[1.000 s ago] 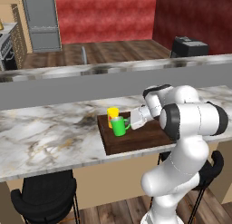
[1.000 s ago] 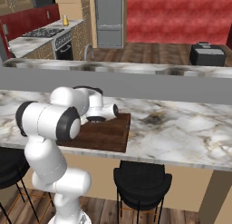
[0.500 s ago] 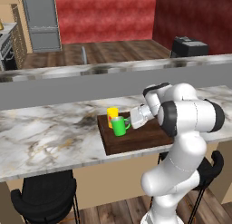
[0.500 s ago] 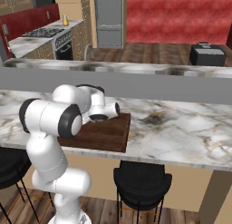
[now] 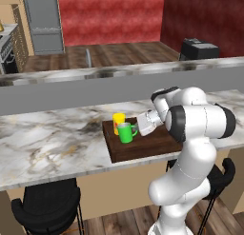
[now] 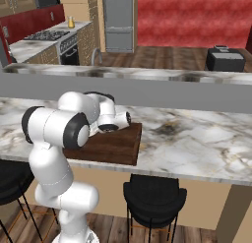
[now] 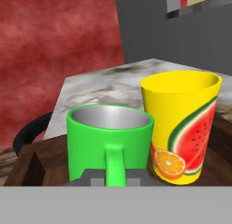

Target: There is a tray on the dining counter. Grab the cup, mug, and pitcher and place them on the tray. The pitcher may be placed next to the tray if it cannot fit the tray.

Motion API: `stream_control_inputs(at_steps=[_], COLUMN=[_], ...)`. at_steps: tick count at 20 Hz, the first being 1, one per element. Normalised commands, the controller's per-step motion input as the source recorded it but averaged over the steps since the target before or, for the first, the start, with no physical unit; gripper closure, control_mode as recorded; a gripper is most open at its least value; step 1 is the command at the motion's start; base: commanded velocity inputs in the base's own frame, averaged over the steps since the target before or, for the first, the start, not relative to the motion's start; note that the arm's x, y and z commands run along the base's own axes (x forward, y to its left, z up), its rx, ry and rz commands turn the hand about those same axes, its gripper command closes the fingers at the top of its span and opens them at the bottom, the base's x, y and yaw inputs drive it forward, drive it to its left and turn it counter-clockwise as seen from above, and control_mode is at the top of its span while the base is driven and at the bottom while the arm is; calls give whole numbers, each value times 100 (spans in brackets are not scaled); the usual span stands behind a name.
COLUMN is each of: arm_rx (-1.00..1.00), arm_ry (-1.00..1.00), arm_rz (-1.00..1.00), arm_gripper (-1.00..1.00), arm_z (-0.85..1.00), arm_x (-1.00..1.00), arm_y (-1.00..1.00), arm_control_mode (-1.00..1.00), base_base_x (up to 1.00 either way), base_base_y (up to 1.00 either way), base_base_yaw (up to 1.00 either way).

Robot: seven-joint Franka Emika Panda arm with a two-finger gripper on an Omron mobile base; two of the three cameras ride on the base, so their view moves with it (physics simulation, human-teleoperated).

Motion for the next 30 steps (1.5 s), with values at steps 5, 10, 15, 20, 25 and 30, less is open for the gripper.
stream_control_inputs(at_steps=[5, 10, 15, 20, 25, 30], arm_rx=[0, 0, 0, 0, 0, 0], arm_ry=[0, 0, 0, 0, 0, 0], arm_rz=[0, 2, 3, 2, 0, 0], arm_gripper=[100, 100, 100, 100, 100, 100], arm_z=[-6, -19, -20, -15, 0, 0], arm_x=[-1, -1, -14, -9, 0, 0], arm_y=[0, 0, 0, 0, 0, 0], arm_control_mode=[-100, -100, -100, -100, -100, -100], base_base_x=[0, 0, 0, 0, 0, 0], base_base_y=[0, 0, 0, 0, 0, 0], base_base_yaw=[0, 0, 0, 0, 0, 0])
